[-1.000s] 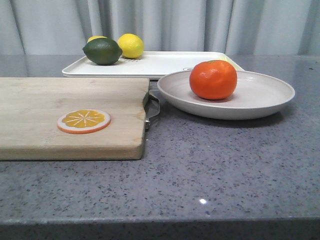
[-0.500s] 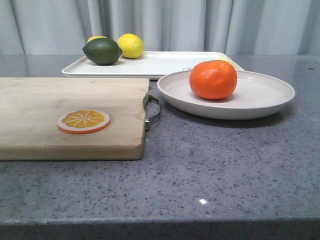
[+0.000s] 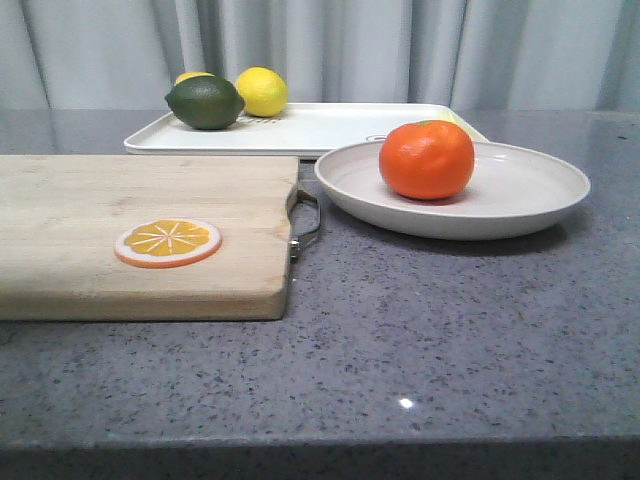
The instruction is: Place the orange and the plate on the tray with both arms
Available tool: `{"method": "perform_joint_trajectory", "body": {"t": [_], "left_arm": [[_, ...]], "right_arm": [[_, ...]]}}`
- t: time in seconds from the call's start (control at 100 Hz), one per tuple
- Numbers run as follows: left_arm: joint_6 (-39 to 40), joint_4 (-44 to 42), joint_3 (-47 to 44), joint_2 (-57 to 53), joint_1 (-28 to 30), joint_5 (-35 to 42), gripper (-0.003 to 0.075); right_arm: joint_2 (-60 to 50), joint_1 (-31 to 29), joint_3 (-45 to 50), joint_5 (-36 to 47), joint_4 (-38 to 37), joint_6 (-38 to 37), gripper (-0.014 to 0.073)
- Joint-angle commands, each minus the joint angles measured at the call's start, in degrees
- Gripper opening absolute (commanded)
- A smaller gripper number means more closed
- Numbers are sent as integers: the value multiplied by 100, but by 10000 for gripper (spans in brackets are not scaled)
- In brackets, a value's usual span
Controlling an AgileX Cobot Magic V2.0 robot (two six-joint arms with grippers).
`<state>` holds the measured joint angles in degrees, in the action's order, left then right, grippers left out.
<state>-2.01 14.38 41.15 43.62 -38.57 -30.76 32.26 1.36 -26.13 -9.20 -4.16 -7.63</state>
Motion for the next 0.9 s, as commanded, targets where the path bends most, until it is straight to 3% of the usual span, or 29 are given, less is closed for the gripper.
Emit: {"method": "perform_joint_trajectory", "body": {"t": [0.0,0.36,0.43,0.58,0.65,0.89], "left_arm": [[57,30,22,-259,28,416,-20],[57,-47,-55,-327,28,302,-20],[57,-47,-55,-327,28,302,-20],[57,-47,-55,-327,28,302,-20],[57,-47,-55,-327,28,277,-20],[57,-47,-55,-327,28,220,-20]], "right_arm": [[46,-5,-197,315,-73,18,-67],[363,-5,-372,-199,-73,18,-49],[553,-5,-562,-535,-73,18,17],[973,-5,-1026,-1050,-68,18,274],[1160,-5,-1254,-1276,-62,18,353],[2015,-5,-2131,-2228,45,18,381]]}}
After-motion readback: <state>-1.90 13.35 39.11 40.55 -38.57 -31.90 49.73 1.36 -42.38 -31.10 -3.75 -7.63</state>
